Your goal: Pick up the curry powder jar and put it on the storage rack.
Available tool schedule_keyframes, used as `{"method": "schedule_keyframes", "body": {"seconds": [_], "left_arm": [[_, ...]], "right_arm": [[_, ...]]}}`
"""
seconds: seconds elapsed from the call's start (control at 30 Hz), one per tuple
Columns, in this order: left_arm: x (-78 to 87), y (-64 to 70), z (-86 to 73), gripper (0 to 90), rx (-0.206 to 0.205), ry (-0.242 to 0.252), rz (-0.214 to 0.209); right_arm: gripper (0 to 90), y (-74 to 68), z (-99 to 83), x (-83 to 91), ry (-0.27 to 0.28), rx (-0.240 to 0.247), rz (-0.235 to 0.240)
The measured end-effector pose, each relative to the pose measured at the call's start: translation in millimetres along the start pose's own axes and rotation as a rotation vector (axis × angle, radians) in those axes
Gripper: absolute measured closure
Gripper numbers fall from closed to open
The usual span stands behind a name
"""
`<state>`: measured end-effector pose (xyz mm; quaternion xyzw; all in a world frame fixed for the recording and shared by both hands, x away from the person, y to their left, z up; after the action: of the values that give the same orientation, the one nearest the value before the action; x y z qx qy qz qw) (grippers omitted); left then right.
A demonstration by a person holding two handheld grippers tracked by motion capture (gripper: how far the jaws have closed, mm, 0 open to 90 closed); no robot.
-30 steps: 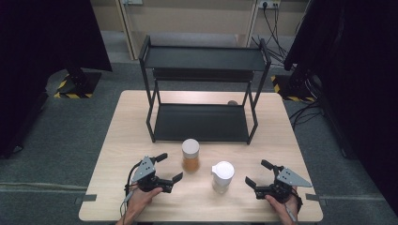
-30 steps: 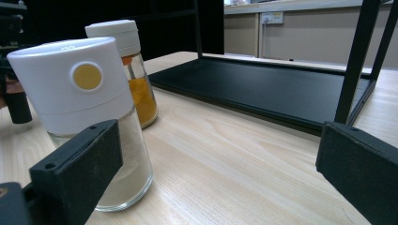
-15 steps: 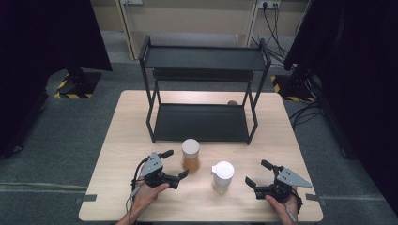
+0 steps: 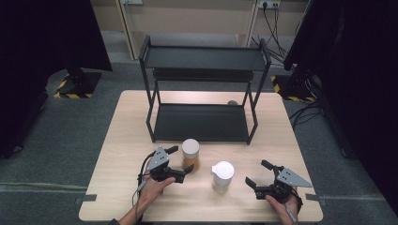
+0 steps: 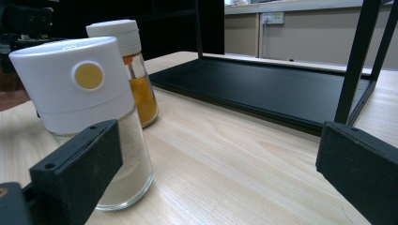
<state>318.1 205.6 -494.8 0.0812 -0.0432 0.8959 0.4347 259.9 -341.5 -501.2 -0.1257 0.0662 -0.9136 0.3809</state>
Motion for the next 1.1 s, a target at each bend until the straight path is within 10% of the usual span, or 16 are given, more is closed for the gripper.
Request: {"method": "schedule_keyframes", "body": {"seconds": [1.1], "left_arm": [[-31.0, 0.1, 10.9, 34.4, -0.082, -0.055, 0.011]], "right_arm": [[1.2, 0.3, 0.1, -0.4, -0.005, -0.003, 0.009]]}}
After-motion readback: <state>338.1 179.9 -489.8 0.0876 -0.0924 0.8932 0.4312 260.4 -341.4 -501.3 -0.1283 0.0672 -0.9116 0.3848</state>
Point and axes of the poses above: each handheld gripper's, and its own axes: x roughly backward along the jaws, z roughly out of its top, y roughly to its right, the point moved 5 cm from there along -x, roughly forward along the jaws, and after that the axes turned 7 degrees about -x, right-handed, at the moved point
